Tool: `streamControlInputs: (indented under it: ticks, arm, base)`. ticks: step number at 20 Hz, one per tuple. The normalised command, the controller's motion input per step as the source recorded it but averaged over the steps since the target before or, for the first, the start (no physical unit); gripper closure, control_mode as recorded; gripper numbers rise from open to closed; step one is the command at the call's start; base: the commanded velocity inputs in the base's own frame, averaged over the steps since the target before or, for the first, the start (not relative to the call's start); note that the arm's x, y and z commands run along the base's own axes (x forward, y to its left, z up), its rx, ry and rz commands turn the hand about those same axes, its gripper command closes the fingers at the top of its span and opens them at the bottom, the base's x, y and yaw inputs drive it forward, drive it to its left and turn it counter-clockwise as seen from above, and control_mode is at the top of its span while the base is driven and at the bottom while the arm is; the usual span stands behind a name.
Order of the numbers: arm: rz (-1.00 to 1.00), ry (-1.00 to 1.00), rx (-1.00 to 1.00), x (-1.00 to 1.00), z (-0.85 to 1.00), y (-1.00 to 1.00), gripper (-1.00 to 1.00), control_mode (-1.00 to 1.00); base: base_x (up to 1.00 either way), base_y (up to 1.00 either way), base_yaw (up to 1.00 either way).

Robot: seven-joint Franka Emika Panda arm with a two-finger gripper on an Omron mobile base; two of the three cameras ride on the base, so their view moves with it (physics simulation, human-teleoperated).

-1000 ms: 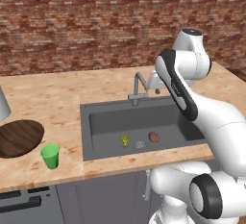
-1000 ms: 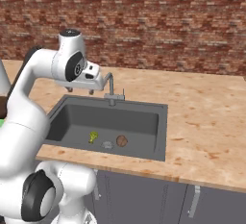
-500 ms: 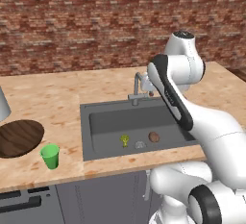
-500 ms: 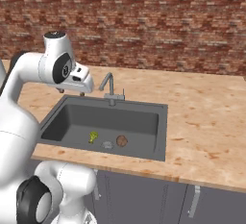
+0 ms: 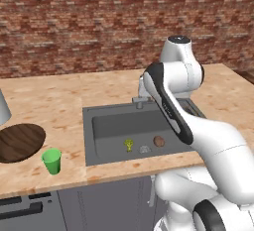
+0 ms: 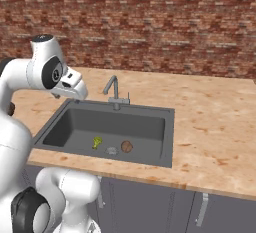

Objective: Remove the broccoli and potato from the sink. Then move the bowl and cup from the counter to the sink for washing.

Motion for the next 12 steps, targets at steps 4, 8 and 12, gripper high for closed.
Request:
streamControlInputs:
  ticks: [4, 8, 12]
  arm:
    - [-0.05, 0.0, 0.0, -0.03, -0.1, 0.14, -1.0, -1.0]
    - [-0.02, -0.02, 0.0, 0.0, -0.16, 0.13, -1.0, -1.0]
    - [0.0, -0.04, -0.01, 0.01, -0.22, 0.12, -1.0, -1.0]
  base:
    - [0.0, 0.0, 0.0]
    - [0.0, 0.0, 0.0]
    - [0.0, 0.0, 0.0]
